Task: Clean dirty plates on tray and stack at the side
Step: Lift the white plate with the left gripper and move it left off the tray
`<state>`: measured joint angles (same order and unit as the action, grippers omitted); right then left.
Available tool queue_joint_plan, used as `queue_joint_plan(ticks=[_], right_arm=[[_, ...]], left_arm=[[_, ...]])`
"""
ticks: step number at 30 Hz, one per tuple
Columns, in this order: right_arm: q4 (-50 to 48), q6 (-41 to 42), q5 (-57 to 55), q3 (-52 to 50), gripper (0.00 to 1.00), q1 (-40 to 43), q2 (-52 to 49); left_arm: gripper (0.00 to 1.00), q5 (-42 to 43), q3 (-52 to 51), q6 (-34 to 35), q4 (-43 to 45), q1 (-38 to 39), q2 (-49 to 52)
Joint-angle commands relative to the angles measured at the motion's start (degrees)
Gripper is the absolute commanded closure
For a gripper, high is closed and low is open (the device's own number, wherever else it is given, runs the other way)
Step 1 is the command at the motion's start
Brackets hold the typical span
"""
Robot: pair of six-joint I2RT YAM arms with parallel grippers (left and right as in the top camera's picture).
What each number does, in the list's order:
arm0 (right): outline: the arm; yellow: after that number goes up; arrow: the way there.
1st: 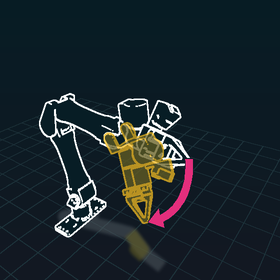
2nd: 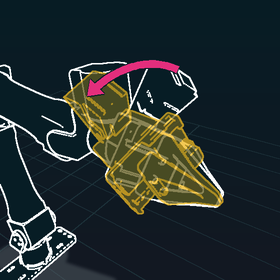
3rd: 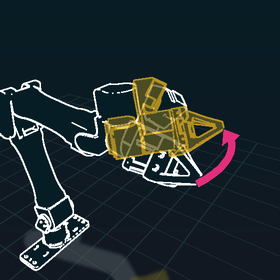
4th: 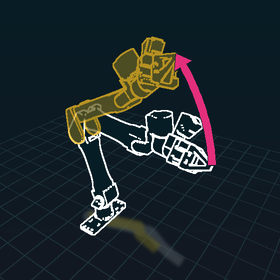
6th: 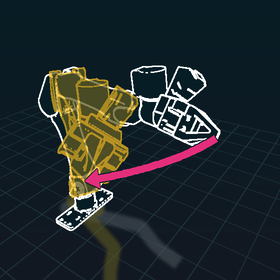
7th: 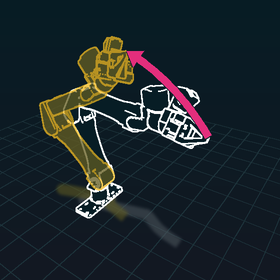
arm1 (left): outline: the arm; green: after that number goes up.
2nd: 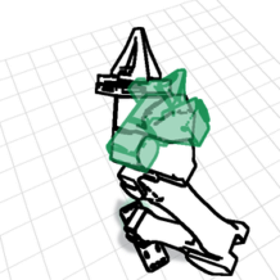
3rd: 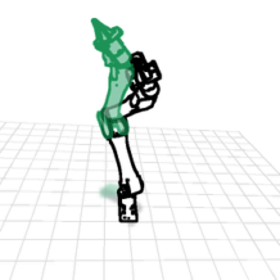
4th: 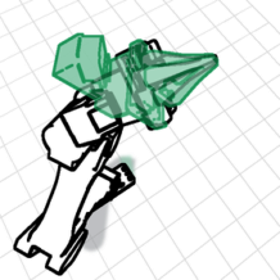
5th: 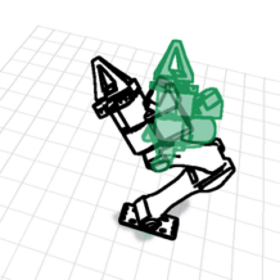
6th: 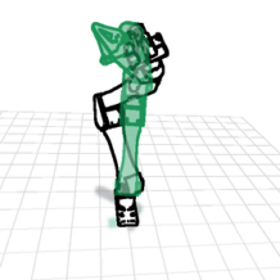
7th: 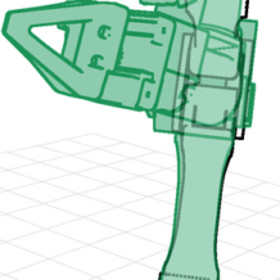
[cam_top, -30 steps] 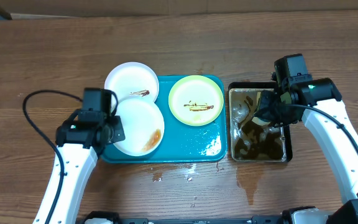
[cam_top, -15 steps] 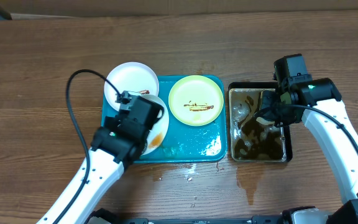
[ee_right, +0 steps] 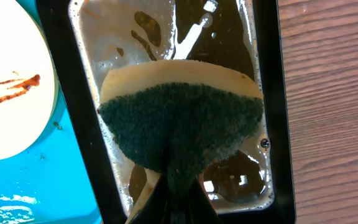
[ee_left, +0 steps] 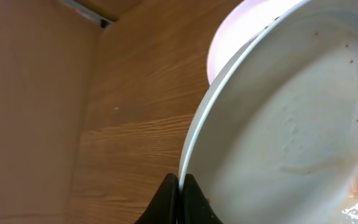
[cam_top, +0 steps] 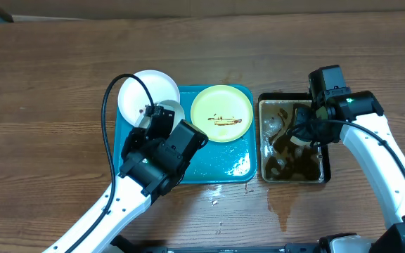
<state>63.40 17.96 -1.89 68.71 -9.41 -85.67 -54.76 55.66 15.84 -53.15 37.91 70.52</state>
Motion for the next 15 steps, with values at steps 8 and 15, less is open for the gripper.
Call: queue_joint_plan(ticks=[8, 15], right_arm=[[-0.52, -0.22, -0.37, -0.13, 0.96, 0.17, 0.74], [-0.50, -0.22, -0.37, -0.13, 0.96, 0.15, 0.74]], left_arm=[[0.96, -4.35, 1.57, -0.42, 0.28, 0.37, 0.33], [0.96, -5.79, 1.57, -0.44, 0.11, 0.37, 0.33]])
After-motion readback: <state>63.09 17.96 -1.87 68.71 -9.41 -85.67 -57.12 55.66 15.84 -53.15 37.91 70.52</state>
